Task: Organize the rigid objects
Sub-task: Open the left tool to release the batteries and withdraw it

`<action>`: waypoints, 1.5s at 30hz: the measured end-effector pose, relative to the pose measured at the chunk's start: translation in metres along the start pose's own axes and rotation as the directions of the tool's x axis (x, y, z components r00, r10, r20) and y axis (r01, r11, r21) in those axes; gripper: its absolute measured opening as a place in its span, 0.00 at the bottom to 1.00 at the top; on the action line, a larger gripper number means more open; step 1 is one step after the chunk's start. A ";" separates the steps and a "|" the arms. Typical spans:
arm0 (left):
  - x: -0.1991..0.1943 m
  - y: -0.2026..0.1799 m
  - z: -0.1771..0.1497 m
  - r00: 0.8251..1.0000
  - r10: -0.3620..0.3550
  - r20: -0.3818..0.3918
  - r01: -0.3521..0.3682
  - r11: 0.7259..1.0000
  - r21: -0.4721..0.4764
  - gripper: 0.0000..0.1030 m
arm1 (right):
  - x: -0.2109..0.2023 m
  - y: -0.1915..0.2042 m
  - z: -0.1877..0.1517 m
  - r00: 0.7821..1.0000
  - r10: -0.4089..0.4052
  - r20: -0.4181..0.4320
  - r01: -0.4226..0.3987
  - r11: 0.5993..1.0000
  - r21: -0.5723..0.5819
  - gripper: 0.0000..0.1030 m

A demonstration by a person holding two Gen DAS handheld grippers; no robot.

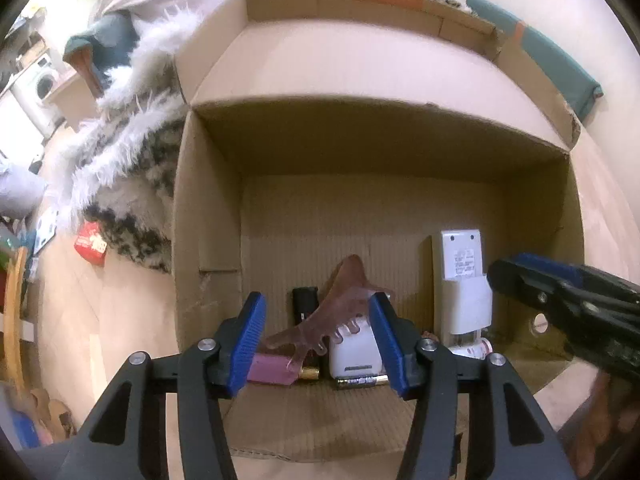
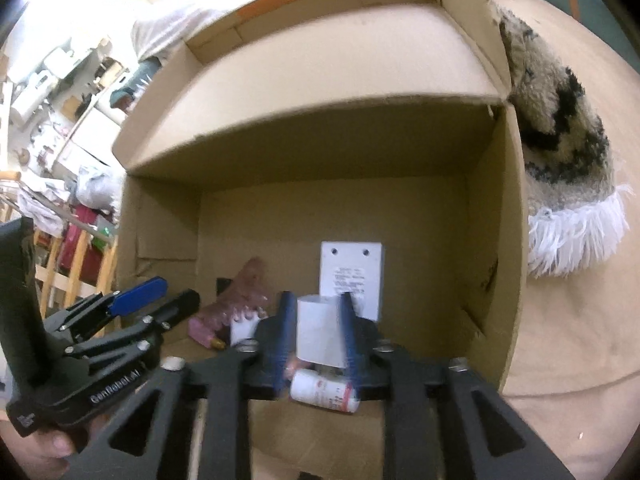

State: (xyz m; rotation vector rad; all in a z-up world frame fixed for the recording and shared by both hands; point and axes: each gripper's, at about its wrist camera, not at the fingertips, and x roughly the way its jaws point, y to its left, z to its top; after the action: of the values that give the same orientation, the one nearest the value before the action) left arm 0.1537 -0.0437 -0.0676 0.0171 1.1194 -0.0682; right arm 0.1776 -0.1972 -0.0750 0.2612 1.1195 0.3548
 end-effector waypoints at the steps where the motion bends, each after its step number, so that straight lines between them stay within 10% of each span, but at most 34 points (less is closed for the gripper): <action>1: -0.001 0.000 0.001 1.000 0.006 0.004 -0.006 1.000 -0.003 0.49 | -0.002 0.000 0.001 1.000 0.012 0.012 -0.012 1.000 0.004 0.62; 9: -0.006 0.004 0.000 1.000 0.011 0.007 -0.011 1.000 -0.013 0.54 | -0.009 0.004 0.004 0.999 0.025 0.042 -0.025 1.000 -0.001 0.78; 28: -0.053 0.013 -0.034 1.000 -0.014 0.010 0.014 0.998 -0.056 0.54 | -0.045 0.014 -0.031 0.997 -0.015 0.070 0.017 0.999 -0.033 0.78; 45: -0.067 0.012 -0.070 0.998 -0.005 -0.065 -0.011 0.971 -0.240 0.54 | -0.023 -0.031 -0.129 0.981 -0.025 -0.190 0.063 0.979 0.196 0.78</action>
State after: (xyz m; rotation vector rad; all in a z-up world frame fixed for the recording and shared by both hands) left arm 0.0628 -0.0255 -0.0380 -0.1963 1.1870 0.0717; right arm 0.0558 -0.2313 -0.1207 0.3866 1.3473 0.2293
